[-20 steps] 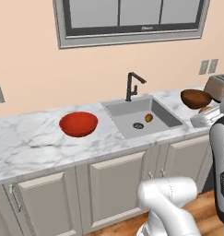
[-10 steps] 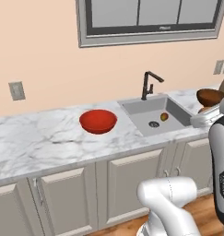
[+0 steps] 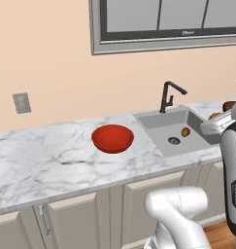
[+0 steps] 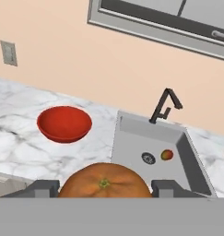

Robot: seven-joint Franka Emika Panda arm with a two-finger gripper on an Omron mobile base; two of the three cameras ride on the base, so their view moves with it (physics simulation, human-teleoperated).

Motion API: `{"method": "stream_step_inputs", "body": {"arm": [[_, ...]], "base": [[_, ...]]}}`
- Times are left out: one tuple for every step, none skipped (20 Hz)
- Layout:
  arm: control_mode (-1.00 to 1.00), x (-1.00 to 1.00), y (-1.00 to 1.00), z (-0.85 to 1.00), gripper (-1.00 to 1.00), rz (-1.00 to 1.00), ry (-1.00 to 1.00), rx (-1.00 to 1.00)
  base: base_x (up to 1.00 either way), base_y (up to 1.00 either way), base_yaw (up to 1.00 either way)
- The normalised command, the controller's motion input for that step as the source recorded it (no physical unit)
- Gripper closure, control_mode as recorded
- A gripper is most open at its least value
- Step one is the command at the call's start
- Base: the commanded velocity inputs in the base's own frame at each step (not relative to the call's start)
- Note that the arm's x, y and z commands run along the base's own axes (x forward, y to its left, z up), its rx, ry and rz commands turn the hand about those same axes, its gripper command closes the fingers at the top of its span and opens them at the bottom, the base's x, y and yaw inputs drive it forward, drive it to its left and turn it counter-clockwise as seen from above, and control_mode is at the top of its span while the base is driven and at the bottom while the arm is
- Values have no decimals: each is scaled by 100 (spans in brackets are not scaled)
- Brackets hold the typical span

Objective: Pick the tangerines from the cabinet and place them in one bowl. Pick the mango from the sink and place it in the other bowl.

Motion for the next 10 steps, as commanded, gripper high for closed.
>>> {"method": "stream_step_inputs", "body": {"arm": [[100,0,0,0,100,0,0,0],[100,0,0,0,100,0,0,0],[100,0,0,0,100,0,0,0],[100,0,0,0,100,0,0,0],[100,0,0,0,100,0,0,0],[100,0,0,0,100,0,0,0],[100,0,0,0,100,0,0,0],[100,0,0,0,100,0,0,0],[100,0,0,0,100,0,0,0],[100,0,0,0,100,0,0,0]], "base": [[30,26,13],[28,26,14],[26,25,14],[25,24,14],[24,23,14],[22,24,14],[23,23,13],[25,24,13],[26,23,13],[28,24,12]]}}
